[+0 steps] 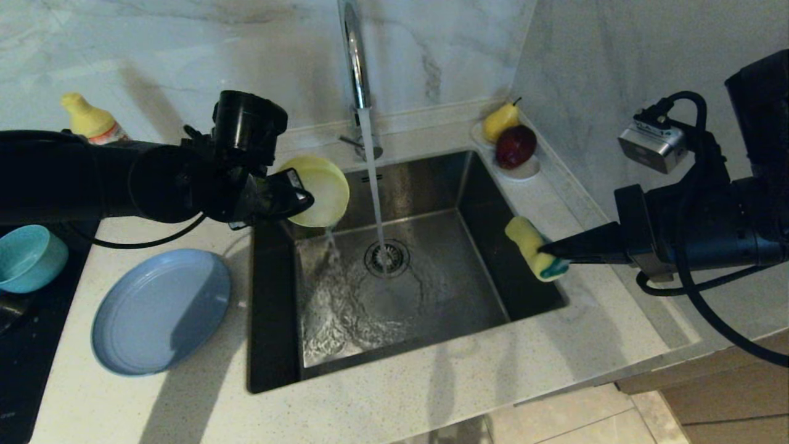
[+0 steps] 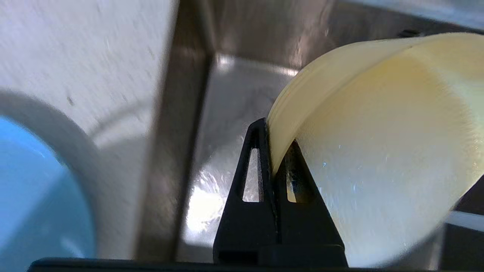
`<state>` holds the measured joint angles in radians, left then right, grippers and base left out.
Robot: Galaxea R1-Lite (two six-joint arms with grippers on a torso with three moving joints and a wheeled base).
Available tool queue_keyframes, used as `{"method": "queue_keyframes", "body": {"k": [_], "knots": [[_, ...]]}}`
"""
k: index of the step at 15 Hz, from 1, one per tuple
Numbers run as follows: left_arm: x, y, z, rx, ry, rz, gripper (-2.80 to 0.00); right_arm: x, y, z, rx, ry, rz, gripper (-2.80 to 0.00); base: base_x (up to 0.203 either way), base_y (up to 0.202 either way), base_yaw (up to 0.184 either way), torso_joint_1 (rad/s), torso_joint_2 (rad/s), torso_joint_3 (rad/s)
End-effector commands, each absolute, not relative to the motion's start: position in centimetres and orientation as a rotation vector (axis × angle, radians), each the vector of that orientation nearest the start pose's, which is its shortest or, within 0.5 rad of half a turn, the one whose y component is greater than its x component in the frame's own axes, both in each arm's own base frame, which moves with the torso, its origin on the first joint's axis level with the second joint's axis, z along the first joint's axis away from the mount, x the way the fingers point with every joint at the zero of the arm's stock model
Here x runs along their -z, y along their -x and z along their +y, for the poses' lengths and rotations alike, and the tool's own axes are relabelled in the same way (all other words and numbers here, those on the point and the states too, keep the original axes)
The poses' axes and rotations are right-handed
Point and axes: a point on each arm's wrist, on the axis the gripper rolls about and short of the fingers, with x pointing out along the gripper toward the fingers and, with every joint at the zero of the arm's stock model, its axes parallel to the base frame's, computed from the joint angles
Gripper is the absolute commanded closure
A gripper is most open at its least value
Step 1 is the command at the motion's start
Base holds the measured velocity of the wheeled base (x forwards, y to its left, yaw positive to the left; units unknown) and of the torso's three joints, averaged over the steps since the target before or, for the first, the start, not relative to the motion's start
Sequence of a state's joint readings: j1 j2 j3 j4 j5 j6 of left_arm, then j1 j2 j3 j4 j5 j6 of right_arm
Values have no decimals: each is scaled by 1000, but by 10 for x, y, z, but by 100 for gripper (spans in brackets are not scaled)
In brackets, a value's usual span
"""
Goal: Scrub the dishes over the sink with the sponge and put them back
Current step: Rinse the bowl
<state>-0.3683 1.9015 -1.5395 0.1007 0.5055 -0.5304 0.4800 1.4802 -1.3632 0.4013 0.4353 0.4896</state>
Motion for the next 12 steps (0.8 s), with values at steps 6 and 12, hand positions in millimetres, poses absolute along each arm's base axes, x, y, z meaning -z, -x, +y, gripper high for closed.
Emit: {"method": "queue_keyframes", "body": {"k": [6, 12], "knots": [[-249, -328, -114, -162, 23, -213, 0, -303, -213, 122, -745, -433, 751, 0, 0, 0, 0, 0, 0, 0], [-249, -315, -109, -149, -46, -456, 0, -303, -214, 122, -745, -433, 751, 0, 0, 0, 0, 0, 0, 0]]}}
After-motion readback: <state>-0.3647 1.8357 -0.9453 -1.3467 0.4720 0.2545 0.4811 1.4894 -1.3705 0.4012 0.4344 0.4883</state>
